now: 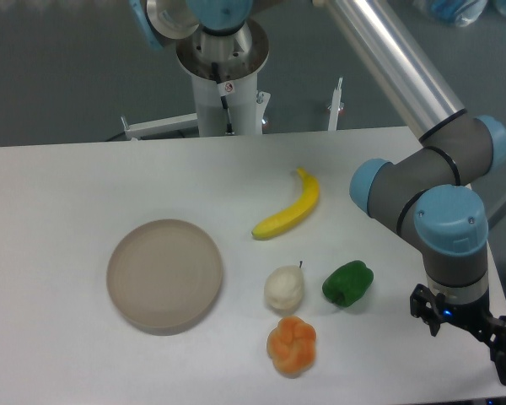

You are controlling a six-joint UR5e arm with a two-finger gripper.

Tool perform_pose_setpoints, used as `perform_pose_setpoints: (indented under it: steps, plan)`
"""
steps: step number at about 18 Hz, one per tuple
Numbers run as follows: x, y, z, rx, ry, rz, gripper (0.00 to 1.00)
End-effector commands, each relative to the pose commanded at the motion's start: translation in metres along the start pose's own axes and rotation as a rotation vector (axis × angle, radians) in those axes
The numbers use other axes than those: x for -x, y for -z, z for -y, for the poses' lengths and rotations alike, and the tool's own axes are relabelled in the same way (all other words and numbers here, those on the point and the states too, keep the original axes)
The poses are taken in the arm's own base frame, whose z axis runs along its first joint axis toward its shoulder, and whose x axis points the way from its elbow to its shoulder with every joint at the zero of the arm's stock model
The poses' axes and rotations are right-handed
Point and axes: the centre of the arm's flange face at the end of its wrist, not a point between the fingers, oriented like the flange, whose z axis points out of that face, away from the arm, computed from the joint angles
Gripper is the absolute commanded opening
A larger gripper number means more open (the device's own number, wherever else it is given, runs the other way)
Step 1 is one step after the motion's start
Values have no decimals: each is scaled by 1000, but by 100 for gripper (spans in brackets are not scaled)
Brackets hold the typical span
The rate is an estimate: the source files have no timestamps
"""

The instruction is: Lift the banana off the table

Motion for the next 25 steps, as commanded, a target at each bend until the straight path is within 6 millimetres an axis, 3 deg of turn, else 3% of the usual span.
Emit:
perform_pose_setpoints:
  steps: [6,10,16,18,20,24,25]
  plan:
    - [-4,-1,0,-18,2,-15,100]
    - [-6,10,-4,-16,3,-16,100]
    - [-39,53,-49,-1,31,-149,100]
    - [-61,71,-67,11,39,-248,100]
    - [-89,77,-79,31,39,-308,100]
    - [-121,91,-78,-42,103,-362,100]
    - [-135,83,-78,-49,109,-395,100]
